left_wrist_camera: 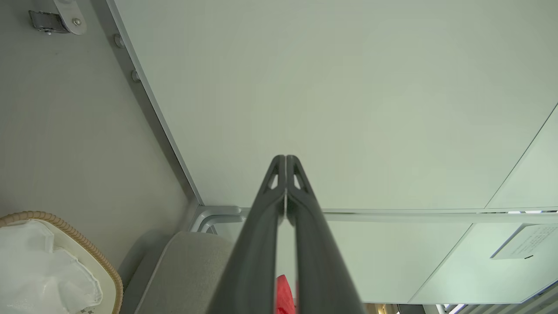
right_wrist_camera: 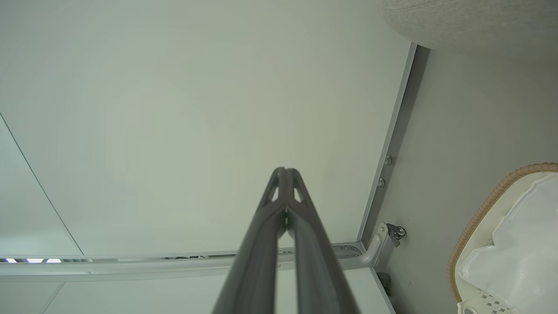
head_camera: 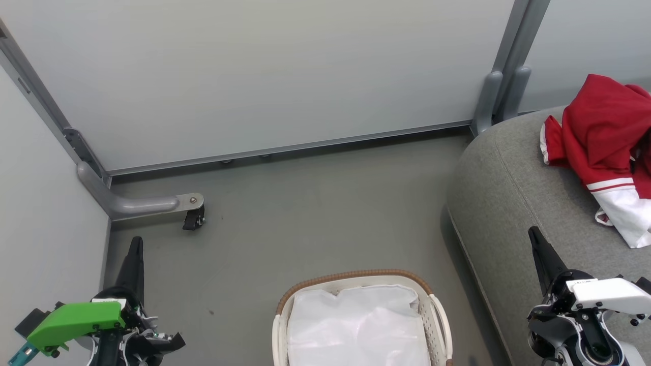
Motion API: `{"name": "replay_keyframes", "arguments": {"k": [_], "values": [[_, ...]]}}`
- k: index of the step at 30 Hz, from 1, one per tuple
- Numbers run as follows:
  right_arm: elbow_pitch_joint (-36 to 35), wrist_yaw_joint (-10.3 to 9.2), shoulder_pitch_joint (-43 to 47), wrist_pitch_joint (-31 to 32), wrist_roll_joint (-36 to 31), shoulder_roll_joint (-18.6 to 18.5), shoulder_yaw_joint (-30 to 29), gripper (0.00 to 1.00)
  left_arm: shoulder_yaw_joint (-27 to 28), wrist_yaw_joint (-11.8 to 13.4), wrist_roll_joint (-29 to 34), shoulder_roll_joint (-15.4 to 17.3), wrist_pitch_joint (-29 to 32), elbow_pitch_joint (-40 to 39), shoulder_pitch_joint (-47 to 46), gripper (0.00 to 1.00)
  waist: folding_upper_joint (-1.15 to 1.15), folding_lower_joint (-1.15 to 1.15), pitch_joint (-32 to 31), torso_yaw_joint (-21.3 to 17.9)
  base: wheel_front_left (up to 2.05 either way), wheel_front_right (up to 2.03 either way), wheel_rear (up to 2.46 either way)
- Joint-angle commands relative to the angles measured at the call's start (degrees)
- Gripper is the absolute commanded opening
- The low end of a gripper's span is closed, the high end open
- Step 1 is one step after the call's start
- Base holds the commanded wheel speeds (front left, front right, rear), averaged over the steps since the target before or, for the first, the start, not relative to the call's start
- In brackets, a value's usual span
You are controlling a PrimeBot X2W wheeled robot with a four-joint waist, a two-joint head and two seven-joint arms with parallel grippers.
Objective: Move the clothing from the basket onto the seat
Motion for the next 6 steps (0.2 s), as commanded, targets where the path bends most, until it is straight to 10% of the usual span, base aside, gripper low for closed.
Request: {"name": "replay_keyframes", "arguments": {"k": [1, 6], "values": [[-0.23, -0.04, 0.0, 0.06, 0.2, -0.32, -0.12, 0.0, 0.12, -0.3, -0.19, 0.3, 0.25, -0.13, -0.64, 0.0, 0.0, 0.0, 0.0, 0.0, 0.0, 0.0, 0.0], [-0.23, -0.04, 0.0, 0.06, 0.2, -0.32, -0.11, 0.0, 0.12, -0.3, -0.19, 0.3, 0.25, -0.12, -0.64, 0.0, 0.0, 0.0, 0.0, 0.0, 0.0, 0.0, 0.0]]}}
